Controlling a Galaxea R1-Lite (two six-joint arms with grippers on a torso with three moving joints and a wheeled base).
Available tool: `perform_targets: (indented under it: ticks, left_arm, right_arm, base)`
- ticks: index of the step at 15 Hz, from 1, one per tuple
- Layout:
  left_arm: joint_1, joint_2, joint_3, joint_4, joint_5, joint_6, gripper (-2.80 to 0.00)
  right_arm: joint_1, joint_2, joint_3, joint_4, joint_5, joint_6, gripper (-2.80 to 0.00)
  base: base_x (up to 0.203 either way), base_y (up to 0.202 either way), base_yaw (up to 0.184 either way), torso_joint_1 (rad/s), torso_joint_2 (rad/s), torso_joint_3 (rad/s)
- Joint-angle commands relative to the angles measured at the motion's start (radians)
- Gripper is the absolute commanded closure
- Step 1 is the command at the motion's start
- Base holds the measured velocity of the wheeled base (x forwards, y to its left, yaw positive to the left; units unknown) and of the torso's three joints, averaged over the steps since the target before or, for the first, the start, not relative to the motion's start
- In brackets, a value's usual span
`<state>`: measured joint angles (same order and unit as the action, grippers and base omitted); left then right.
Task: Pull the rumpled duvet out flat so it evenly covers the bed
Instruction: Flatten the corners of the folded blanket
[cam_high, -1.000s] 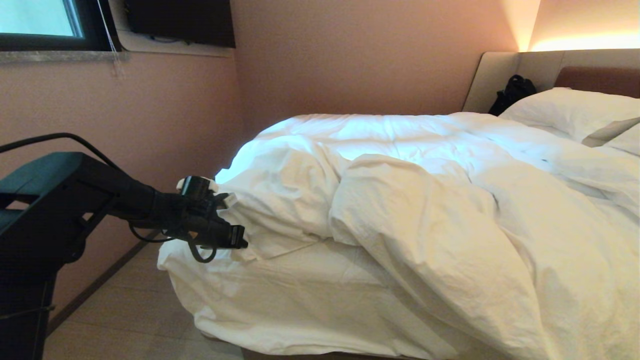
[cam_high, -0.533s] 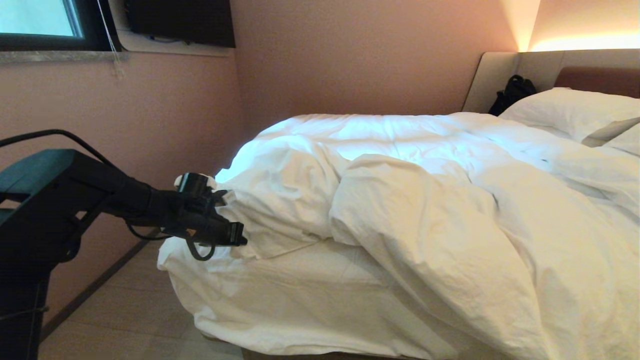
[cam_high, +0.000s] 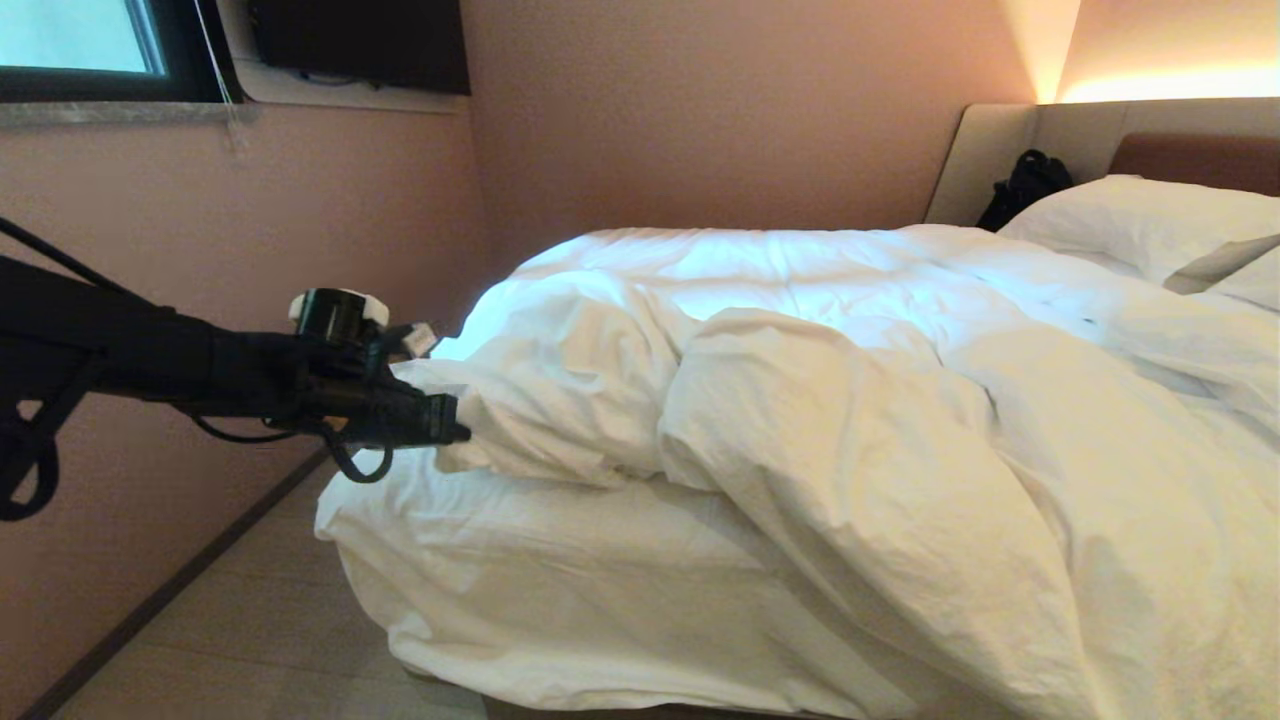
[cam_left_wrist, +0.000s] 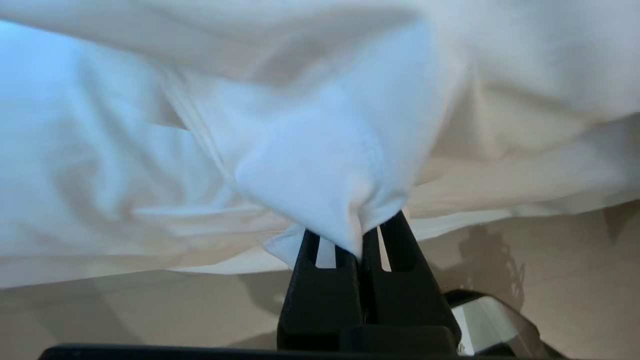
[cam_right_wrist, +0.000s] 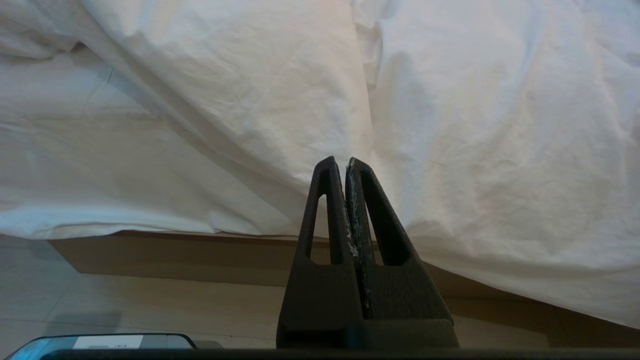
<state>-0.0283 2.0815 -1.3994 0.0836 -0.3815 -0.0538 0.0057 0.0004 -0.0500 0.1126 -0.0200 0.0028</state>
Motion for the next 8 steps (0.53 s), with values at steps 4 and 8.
perform_targets:
  ticks: [4, 8]
  left_arm:
    - [0.054, -0.131, 0.008, 0.008, 0.001, 0.002, 0.0]
    - [0.087, -0.218, 0.026, 0.008, 0.001, 0.005, 0.0]
  right_arm:
    - [0.0, 0.0, 0.0, 0.001, 0.0, 0.0, 0.0]
    - [0.0, 0.0, -0.001, 0.001, 0.0, 0.0, 0.0]
  base:
    - [0.0, 0.0, 0.0, 0.0, 0.0, 0.0]
    - [0.0, 0.0, 0.0, 0.0, 0.0, 0.0]
